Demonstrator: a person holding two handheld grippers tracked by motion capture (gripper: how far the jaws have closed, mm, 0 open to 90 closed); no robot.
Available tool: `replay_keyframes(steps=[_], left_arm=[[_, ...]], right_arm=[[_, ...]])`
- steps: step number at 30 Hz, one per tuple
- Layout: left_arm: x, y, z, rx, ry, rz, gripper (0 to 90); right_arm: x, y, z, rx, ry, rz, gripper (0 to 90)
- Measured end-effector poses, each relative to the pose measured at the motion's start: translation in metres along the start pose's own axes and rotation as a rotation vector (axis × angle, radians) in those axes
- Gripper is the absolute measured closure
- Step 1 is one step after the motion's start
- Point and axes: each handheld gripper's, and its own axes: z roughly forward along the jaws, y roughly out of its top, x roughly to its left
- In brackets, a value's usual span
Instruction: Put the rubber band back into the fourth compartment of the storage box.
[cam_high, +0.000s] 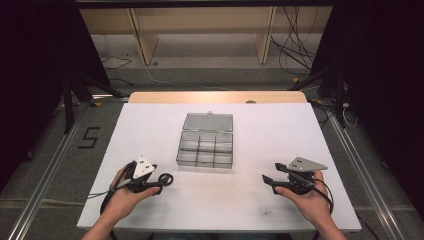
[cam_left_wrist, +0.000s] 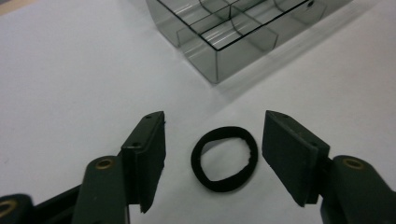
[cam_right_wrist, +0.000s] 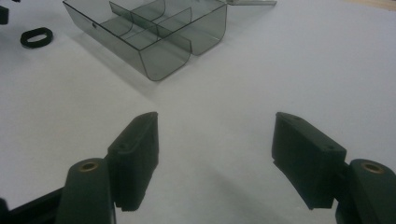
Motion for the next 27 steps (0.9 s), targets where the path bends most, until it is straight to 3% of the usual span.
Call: replay_keyframes(steps=[7, 15, 23, 27], left_arm=[[0.014, -0.003, 0.021, 0.055, -0.062, -0.022, 45.6], [0.017, -0.004, 0.033, 0.096, -0.117, -0.033, 49.1], [0.018, -0.004, 0.033, 0.088, -0.113, -0.037, 57.8], [0.017, -0.005, 0.032, 0.083, -0.11, -0.039, 70.0]], right_arm=[[-0.001, -0.001, 0.0, 0.007, -0.002, 0.006, 32.5], [-0.001, -0.002, -0.001, 0.002, -0.006, 0.008, 32.3], [-0.001, -0.002, -0.001, 0.0, -0.007, 0.009, 32.0], [-0.001, -0.002, -0.002, -0.004, -0.008, 0.007, 32.0]])
